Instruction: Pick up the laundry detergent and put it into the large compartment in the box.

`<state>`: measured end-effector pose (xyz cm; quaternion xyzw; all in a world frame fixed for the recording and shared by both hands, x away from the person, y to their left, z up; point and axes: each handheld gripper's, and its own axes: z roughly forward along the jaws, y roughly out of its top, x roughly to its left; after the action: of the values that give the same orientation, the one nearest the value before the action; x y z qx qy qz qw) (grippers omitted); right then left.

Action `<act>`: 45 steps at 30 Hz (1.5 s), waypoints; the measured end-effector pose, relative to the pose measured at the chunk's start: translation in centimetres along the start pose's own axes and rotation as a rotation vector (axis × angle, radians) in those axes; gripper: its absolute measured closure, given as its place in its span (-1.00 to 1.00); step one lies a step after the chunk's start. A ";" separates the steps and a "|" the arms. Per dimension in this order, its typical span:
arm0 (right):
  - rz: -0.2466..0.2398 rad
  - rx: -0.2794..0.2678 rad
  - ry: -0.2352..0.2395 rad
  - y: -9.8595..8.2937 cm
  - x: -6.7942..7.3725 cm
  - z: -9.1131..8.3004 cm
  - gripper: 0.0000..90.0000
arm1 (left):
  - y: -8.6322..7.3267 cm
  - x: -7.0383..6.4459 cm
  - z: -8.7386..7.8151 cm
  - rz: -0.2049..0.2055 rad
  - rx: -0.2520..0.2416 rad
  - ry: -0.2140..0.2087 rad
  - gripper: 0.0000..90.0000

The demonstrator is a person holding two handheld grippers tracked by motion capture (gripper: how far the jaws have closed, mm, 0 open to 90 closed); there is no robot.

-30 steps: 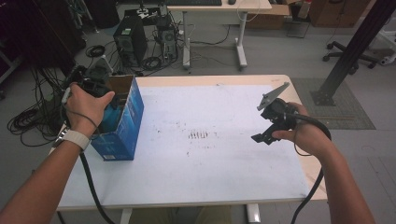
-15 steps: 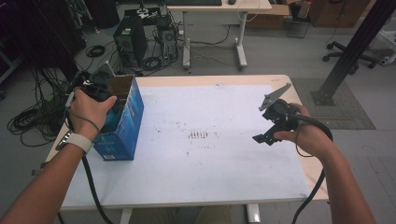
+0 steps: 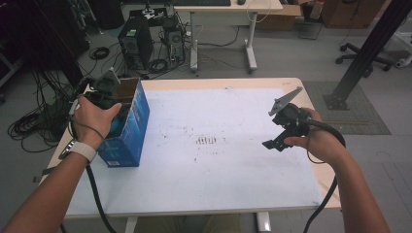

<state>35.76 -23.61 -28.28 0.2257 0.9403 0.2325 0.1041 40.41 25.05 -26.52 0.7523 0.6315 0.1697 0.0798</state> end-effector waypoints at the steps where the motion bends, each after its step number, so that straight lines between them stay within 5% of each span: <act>1: 0.000 -0.002 0.000 0.0 0.0 0.0 -0.77 | 0.0 0.0 0.0 0.000 -0.001 0.000 -0.15; 45: 0.001 0.010 0.007 -0.1 0.1 0.4 -0.77 | 0.2 1.5 0.4 -0.007 0.002 -0.068 -0.41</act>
<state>35.73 -23.48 -28.71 0.2260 0.9417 0.2286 0.0997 40.97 26.56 -26.62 0.7555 0.6312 0.1431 0.1013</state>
